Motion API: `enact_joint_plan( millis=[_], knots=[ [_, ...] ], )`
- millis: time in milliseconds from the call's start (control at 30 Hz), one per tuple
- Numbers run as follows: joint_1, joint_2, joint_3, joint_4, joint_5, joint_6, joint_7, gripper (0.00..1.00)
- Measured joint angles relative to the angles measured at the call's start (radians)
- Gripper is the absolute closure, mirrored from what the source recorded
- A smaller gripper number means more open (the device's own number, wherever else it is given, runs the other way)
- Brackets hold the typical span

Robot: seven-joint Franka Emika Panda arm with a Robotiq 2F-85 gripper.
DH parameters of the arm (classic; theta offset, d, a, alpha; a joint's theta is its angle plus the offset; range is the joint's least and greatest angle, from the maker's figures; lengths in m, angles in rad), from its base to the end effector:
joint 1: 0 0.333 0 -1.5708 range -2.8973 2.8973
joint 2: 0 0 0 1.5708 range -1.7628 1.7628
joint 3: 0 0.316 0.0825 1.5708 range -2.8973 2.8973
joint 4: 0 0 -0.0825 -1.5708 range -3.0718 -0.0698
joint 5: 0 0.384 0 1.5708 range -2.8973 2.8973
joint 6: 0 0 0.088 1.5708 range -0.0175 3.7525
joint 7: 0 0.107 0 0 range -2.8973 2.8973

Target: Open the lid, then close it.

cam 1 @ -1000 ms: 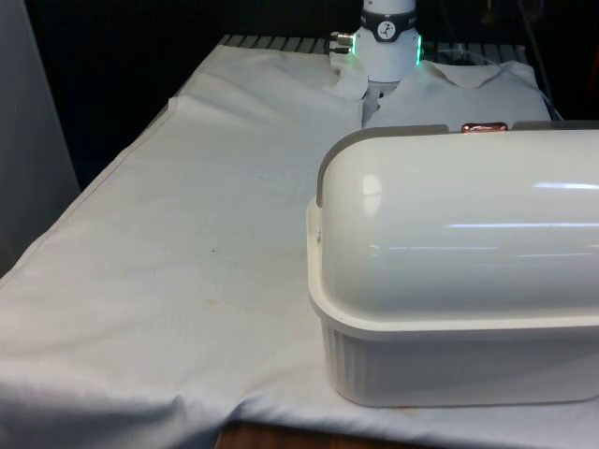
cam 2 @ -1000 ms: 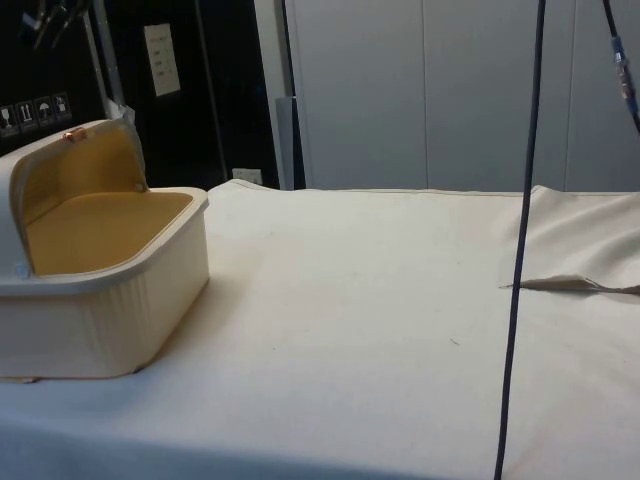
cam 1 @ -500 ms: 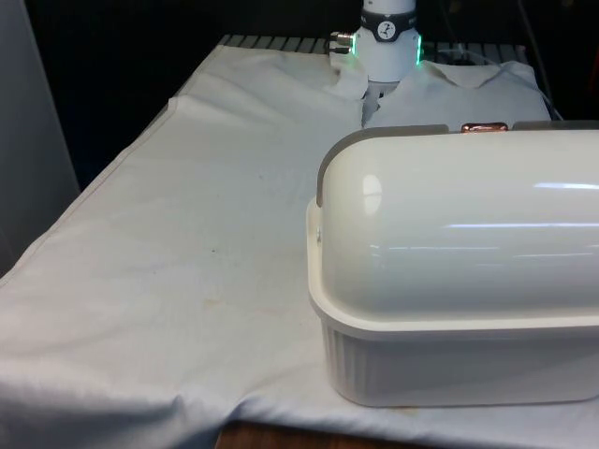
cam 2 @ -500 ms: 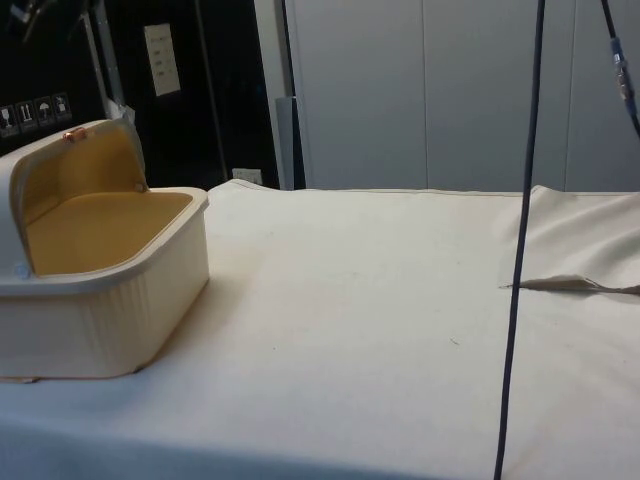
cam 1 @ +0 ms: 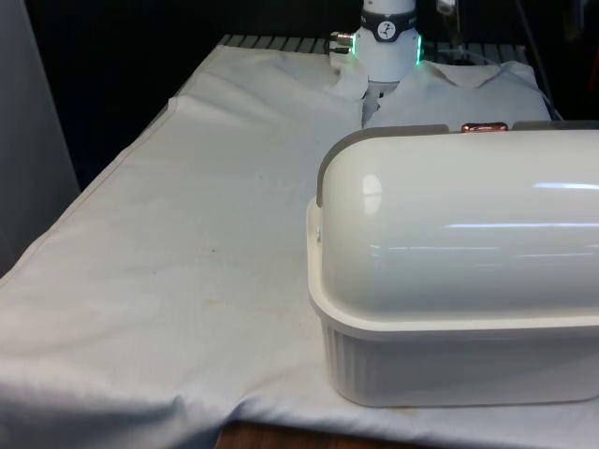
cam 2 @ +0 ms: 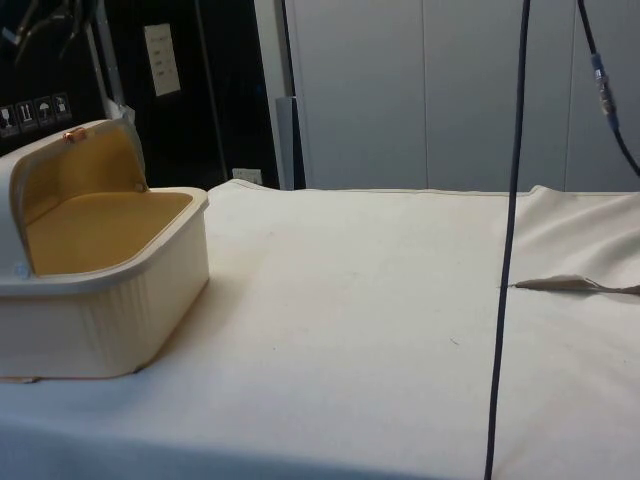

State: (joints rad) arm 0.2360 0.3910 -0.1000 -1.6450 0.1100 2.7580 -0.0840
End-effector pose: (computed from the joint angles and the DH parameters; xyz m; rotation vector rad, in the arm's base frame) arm 0.7059 0.1028 0.4741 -2.8737 -0.2239 -1.0897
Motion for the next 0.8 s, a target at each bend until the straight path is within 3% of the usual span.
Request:
enact_joint_plan(
  millis=[300,500,533,567,767,800],
  knots=[
    [0.001,0.046,0.0,0.023,0.0,0.027,0.005,0.03],
    [0.002,0.056,0.0,0.031,0.0,0.03,0.007,0.34],
    [0.002,0.057,0.0,0.032,0.0,0.03,0.008,0.34],
    [0.003,0.058,0.0,0.033,0.0,0.03,0.008,0.43],
    [0.003,0.058,0.0,0.033,0.0,0.03,0.009,0.73],
    [0.004,0.058,0.0,0.033,0.0,0.03,0.009,0.82]
  ],
)
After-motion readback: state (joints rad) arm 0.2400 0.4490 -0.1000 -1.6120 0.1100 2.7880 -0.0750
